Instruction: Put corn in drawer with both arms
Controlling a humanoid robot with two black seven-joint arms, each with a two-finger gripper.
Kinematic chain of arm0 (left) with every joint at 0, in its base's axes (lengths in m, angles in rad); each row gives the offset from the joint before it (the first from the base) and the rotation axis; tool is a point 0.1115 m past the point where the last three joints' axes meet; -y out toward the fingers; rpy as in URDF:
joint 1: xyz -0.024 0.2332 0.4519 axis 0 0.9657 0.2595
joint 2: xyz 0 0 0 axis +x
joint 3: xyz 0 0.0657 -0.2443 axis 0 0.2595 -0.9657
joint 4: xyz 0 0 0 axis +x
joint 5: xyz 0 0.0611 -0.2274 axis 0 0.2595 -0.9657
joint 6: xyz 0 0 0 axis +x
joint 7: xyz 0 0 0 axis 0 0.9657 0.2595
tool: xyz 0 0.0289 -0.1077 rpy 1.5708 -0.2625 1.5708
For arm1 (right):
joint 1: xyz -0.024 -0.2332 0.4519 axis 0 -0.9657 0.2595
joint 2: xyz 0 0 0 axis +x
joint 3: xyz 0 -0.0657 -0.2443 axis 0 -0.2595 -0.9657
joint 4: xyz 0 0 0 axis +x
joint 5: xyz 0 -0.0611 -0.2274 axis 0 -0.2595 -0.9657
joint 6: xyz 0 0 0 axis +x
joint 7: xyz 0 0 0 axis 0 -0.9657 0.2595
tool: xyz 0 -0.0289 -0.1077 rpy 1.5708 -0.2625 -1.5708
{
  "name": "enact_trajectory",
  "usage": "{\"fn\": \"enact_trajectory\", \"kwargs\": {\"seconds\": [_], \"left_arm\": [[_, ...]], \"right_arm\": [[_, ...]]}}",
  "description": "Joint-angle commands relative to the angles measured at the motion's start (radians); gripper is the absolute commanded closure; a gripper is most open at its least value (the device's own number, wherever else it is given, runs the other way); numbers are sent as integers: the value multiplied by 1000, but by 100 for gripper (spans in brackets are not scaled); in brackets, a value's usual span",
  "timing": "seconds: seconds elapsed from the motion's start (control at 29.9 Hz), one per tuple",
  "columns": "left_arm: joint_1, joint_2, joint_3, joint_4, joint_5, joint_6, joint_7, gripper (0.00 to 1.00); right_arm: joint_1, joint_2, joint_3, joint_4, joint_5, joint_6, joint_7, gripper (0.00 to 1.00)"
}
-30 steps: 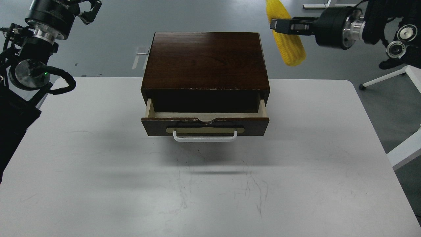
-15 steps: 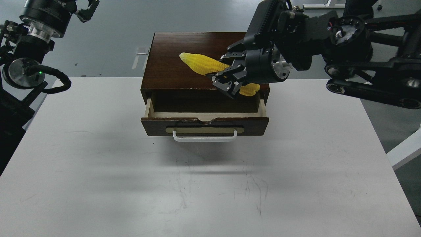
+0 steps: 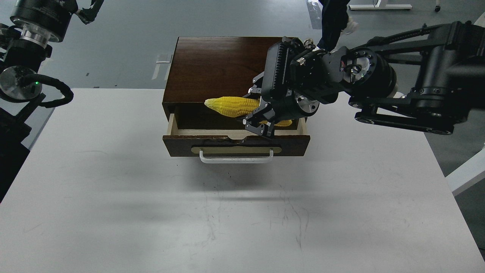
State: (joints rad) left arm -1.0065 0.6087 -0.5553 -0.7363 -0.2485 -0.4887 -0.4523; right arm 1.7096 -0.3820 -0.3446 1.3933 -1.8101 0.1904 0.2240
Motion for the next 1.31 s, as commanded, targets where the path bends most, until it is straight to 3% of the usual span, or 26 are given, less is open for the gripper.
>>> {"fn": "enact_trajectory", "kwargs": {"seconds": [0.0,0.27,0.33,0.4,0.57,0.84,1.0,1.14,1.27], "left_arm": [[0,-1,0,0,0,0,0,2],[2,-1,0,0,0,0,1,2],[2,2,0,0,0,0,0,2],[2,6,0,0,0,0,0,2],[2,9,0,0,0,0,0,2],[3,-17,0,12,0,0,-2,2],[19,-35,14,57,11,0,11,2],[36,-49,14,74,11,0,14,2],[39,-84,12,80,8,0,12,2]], "right_arm": [[-4,0,-1,0,0,0,2,21],[-2,-3,1,-3,9,0,2,15],[2,-12,25,-8,47,-2,3,6],[2,-17,56,-17,101,-2,2,3],[-24,-83,170,-27,551,1,2,0],[-85,-209,361,-134,1022,-5,2,0],[-272,-268,628,-209,1255,0,2,0],[-395,-290,732,-234,1392,-5,2,0],[-536,-317,820,-286,1673,0,2,0]]}}
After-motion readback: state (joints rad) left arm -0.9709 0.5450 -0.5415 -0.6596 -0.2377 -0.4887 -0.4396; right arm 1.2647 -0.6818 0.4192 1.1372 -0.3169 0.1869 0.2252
